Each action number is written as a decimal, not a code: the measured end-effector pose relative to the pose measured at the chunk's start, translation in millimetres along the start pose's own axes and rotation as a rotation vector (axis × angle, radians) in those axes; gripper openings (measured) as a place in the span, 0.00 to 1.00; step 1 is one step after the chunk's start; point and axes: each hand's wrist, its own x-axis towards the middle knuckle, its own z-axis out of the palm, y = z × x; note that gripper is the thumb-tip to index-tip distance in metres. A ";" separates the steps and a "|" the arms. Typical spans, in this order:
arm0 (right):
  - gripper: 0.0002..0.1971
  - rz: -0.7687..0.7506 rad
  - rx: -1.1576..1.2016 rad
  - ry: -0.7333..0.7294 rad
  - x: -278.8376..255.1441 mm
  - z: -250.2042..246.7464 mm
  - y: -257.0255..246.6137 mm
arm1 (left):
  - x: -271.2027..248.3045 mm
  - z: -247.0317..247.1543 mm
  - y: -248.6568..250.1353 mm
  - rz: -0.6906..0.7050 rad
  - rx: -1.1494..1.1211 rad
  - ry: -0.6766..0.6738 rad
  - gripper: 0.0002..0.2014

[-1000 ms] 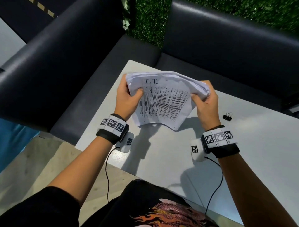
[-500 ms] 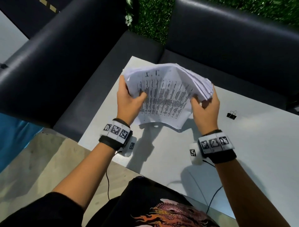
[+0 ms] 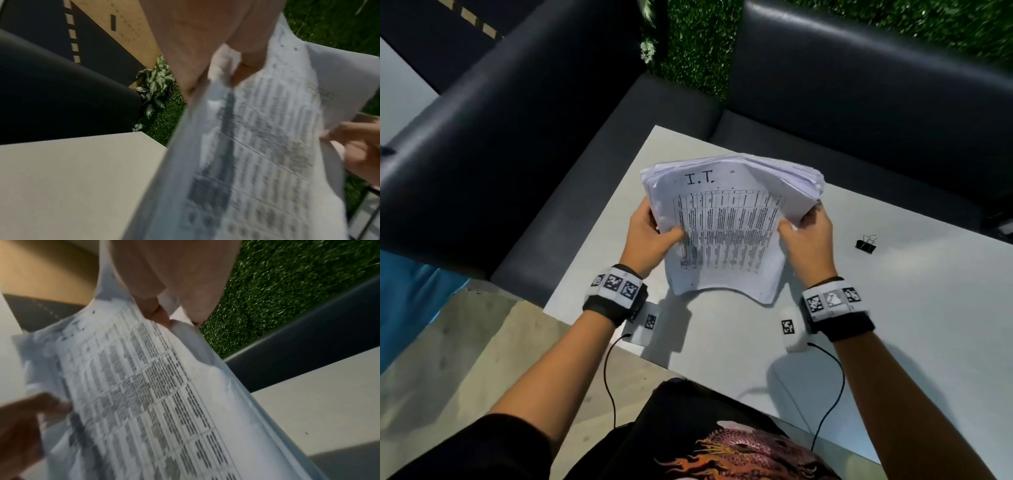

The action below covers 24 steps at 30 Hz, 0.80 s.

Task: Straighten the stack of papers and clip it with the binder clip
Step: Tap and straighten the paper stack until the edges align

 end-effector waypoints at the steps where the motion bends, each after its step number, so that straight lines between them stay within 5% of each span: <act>1: 0.25 -0.014 0.017 -0.025 1.5 -7.0 -1.7 | 0.9 -5.3 -0.5 -0.028 -0.024 -0.055 0.23; 8: 0.24 0.034 -0.036 -0.178 4.1 -27.0 15.0 | -0.2 10.4 -17.0 -0.251 0.037 -0.348 0.20; 12: 0.21 0.192 0.015 -0.276 3.9 -47.5 37.9 | -3.3 10.6 -28.0 -0.303 0.118 -0.295 0.15; 16: 0.26 0.481 -0.111 -0.581 -29.7 -67.4 91.2 | -6.0 0.0 -44.0 -0.439 0.000 -0.159 0.16; 18: 0.26 0.593 -0.108 -0.558 -51.9 -71.5 118.8 | -11.5 -5.3 -42.7 -0.478 -0.072 -0.052 0.08; 21: 0.39 0.755 0.373 -0.371 -71.1 -70.9 144.7 | -20.2 -13.9 -47.2 -0.500 -0.184 0.037 0.14; 24: 0.40 0.798 0.772 -0.344 -73.8 -56.3 137.7 | -31.8 -4.6 -47.0 -0.540 -0.238 0.140 0.21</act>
